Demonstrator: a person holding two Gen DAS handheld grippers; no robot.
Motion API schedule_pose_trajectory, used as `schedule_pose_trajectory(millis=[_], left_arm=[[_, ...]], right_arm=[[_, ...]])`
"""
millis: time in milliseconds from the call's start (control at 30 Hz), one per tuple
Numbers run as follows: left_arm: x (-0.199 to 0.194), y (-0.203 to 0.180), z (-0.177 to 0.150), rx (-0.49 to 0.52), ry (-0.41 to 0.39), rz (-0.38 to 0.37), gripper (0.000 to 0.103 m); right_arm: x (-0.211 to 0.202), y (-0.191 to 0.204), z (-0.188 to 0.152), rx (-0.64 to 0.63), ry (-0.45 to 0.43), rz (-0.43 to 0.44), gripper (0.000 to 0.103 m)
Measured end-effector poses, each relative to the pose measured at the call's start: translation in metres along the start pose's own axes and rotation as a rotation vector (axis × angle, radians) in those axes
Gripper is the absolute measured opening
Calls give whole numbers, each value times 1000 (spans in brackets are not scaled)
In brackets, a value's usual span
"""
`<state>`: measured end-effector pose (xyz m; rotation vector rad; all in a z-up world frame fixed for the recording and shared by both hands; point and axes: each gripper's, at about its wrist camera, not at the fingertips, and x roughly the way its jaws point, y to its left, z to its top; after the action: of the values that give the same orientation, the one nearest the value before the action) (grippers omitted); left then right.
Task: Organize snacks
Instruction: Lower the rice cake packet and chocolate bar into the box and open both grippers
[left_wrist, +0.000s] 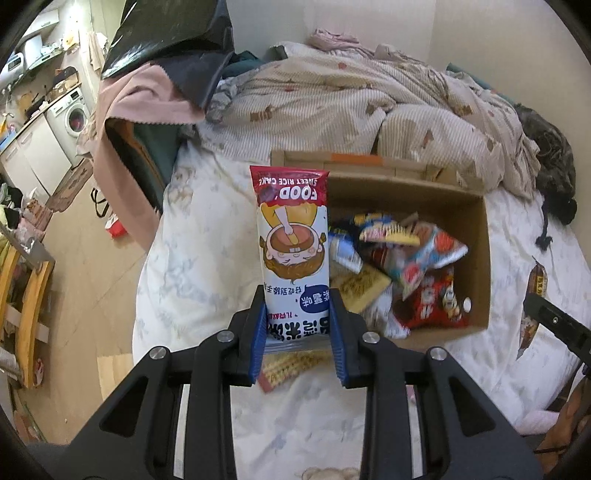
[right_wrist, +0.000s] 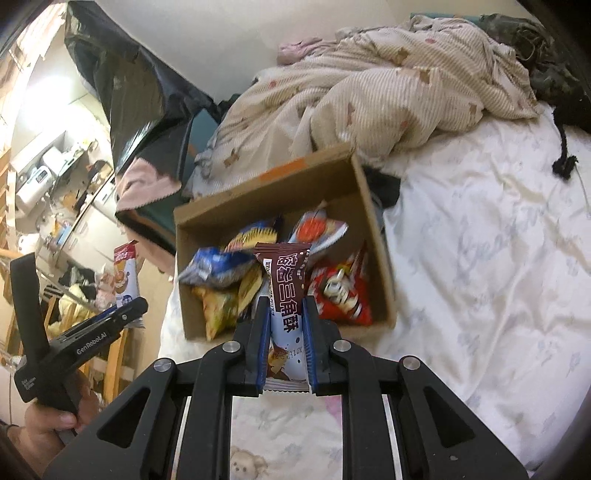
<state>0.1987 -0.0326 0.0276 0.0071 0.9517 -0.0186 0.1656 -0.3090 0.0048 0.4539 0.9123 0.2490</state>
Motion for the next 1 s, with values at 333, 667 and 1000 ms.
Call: schedule_pose_trajectory(millis=[333,667,1000], left_arm=[[24,-16,23,16,13,-44,26],[52,-46,37,64,53,-89,26],[91,-36,48,26,123,-13,27]], right_arm=[[21,-24,27,91,1,-18,17],[61,-17,44,35,49,-57,17],[90,-16,63,-43,51,-154,17]])
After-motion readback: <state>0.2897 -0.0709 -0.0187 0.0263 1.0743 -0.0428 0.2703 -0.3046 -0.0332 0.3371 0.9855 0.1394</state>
